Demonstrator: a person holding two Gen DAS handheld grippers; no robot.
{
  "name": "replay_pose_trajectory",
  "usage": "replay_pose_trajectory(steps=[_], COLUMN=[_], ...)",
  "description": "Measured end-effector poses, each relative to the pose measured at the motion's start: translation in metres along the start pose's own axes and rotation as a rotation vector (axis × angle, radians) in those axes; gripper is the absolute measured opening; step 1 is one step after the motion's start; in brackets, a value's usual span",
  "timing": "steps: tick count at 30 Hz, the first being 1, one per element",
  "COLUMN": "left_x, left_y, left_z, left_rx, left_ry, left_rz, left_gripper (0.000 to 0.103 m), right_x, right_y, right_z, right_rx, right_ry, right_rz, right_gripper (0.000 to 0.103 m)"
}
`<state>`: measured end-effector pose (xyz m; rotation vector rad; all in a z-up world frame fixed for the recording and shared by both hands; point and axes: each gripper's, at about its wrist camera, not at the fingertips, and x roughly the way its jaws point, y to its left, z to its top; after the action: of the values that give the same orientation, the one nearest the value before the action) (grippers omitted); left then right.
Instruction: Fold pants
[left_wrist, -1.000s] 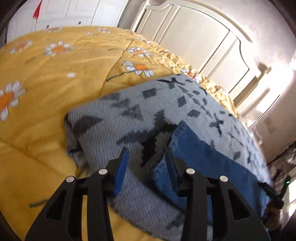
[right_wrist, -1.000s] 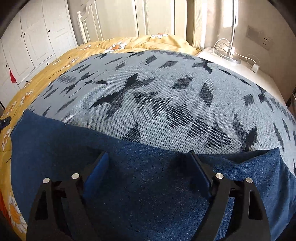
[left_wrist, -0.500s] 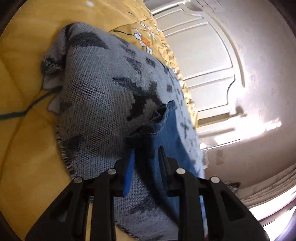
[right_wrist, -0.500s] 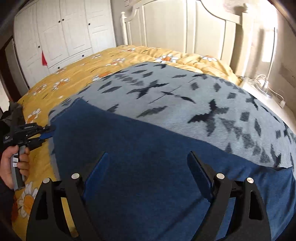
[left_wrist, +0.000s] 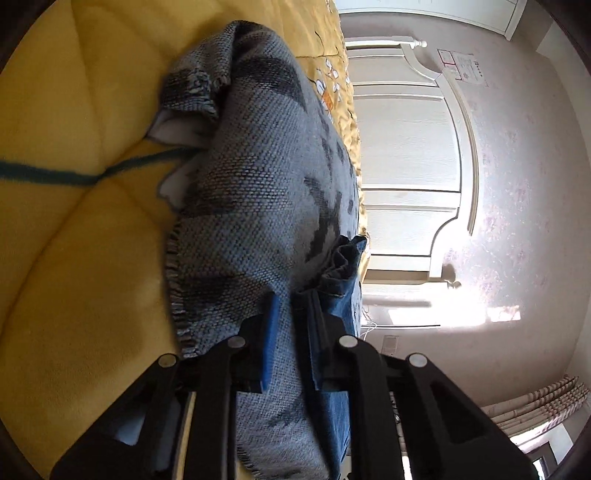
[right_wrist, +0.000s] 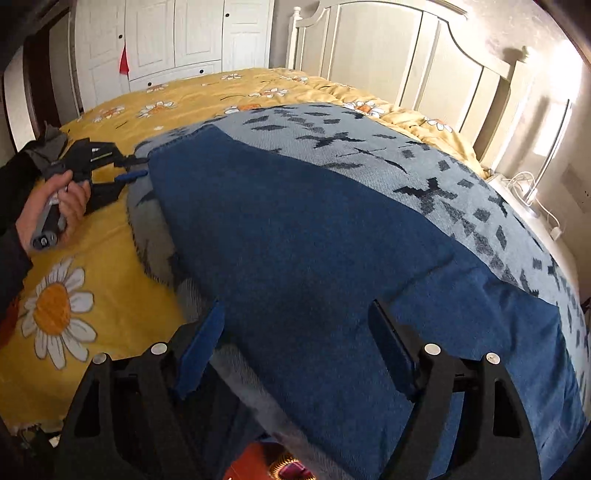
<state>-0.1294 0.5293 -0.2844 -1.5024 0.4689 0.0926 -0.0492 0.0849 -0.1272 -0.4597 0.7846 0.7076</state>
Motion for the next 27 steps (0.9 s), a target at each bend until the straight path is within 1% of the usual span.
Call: replay_pose_trajectory(steps=[2, 3, 4, 5, 7, 9, 11, 12, 13, 14, 15, 16, 17, 21, 23, 24, 25, 26, 27], left_x=[0.001, 0.001, -0.002, -0.003, -0.004, 0.001, 0.011, 0.015, 0.016, 0.016, 0.018, 0.019, 0.021, 0.024, 0.022, 0.017, 0.009, 0.001, -0.005], left_y=[-0.007, -0.012, -0.016, -0.02, -0.025, -0.034, -0.04, -0.04, -0.039, -0.037, -0.038, -0.039, -0.039, -0.041, -0.045, -0.049, -0.054, -0.056, -0.059], left_z=[0.003, 0.001, 0.001, 0.001, 0.0, -0.002, -0.003, -0.002, -0.002, -0.002, -0.002, -0.003, -0.003, 0.001, 0.004, 0.005, 0.009, 0.013, 0.017], left_rx=[0.051, 0.067, 0.079, 0.093, 0.109, 0.151, 0.165, 0.167, 0.158, 0.141, 0.139, 0.144, 0.142, 0.157, 0.159, 0.182, 0.199, 0.191, 0.189], left_ry=[0.005, 0.002, 0.0, 0.0, 0.009, 0.021, 0.042, 0.047, 0.047, 0.044, 0.042, 0.041, 0.044, 0.055, 0.053, 0.03, -0.003, -0.025, -0.04], left_rz=[0.05, 0.067, 0.067, 0.067, 0.059, 0.095, 0.113, 0.138, 0.144, 0.13, 0.125, 0.132, 0.137, 0.138, 0.135, 0.142, 0.153, 0.148, 0.132], left_gripper=[0.011, 0.011, 0.011, 0.012, 0.012, 0.012, 0.012, 0.012, 0.012, 0.012, 0.012, 0.015, 0.017, 0.015, 0.008, 0.0, 0.0, 0.0, 0.0], right_x=[0.005, 0.009, 0.011, 0.013, 0.012, 0.011, 0.011, 0.012, 0.013, 0.014, 0.014, 0.014, 0.013, 0.014, 0.015, 0.017, 0.018, 0.018, 0.018], right_y=[-0.004, -0.009, -0.017, -0.025, -0.034, -0.038, -0.044, -0.048, -0.052, -0.056, -0.058, -0.061, -0.064, -0.071, -0.075, -0.078, -0.082, -0.085, -0.088], right_z=[-0.01, -0.014, -0.017, -0.019, -0.02, -0.021, -0.023, -0.024, -0.025, -0.025, -0.026, -0.026, -0.027, -0.033, -0.035, -0.036, -0.037, -0.038, -0.039], right_rx=[-0.004, 0.012, 0.043, 0.083, 0.116, 0.118, 0.146, 0.163, 0.184, 0.198, 0.204, 0.21, 0.219, 0.245, 0.257, 0.263, 0.271, 0.28, 0.288], right_ry=[0.025, 0.04, 0.051, 0.065, 0.064, 0.063, 0.067, 0.075, 0.08, 0.084, 0.09, 0.09, 0.087, 0.092, 0.094, 0.098, 0.103, 0.104, 0.106], right_rz=[-0.051, -0.067, -0.062, -0.04, -0.034, -0.041, -0.043, -0.052, -0.052, -0.051, -0.057, -0.057, -0.051, -0.058, -0.063, -0.071, -0.094, -0.116, -0.135], right_gripper=[0.077, 0.074, 0.062, 0.057, 0.057, 0.056, 0.046, 0.045, 0.043, 0.041, 0.041, 0.041, 0.041, 0.042, 0.042, 0.043, 0.047, 0.052, 0.053])
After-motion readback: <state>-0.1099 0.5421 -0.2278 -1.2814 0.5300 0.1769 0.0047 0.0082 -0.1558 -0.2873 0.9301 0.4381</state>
